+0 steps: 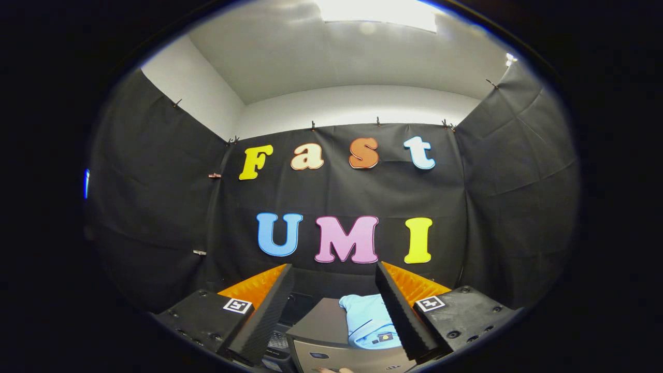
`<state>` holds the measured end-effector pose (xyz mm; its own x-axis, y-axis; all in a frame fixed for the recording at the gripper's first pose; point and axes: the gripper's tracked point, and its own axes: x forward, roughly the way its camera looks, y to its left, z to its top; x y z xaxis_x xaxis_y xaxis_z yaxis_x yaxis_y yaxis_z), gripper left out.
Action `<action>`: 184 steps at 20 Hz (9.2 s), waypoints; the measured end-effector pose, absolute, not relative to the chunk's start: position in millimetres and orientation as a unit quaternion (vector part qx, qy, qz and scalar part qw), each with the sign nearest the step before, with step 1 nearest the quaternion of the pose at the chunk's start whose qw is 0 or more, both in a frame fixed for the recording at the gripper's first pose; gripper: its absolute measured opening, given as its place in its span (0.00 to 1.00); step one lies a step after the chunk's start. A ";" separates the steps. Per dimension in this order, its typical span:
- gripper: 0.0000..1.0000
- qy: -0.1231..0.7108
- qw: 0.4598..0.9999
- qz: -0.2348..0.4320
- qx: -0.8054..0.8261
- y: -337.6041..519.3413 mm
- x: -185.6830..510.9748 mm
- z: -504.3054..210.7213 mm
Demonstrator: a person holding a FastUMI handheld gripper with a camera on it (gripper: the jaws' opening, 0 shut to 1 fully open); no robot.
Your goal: Put the clothes into the washing machine and then close the washing machine lid.
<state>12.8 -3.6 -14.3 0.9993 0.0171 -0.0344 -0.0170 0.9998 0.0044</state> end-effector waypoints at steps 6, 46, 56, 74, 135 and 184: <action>0.98 0.016 1.000 0.000 -0.004 -15.5 24.8 -10.3; 0.99 0.415 0.903 -0.106 -0.017 -196.3 262.2 -297.7; 0.99 0.501 0.859 -0.106 -0.002 -206.4 242.5 -358.0; 0.07 0.491 0.867 -0.083 0.002 -181.9 244.2 -333.5; 0.07 0.538 0.827 0.160 -0.039 294.3 261.8 -490.4; 1.00 0.412 0.908 0.038 0.061 189.5 417.9 -447.3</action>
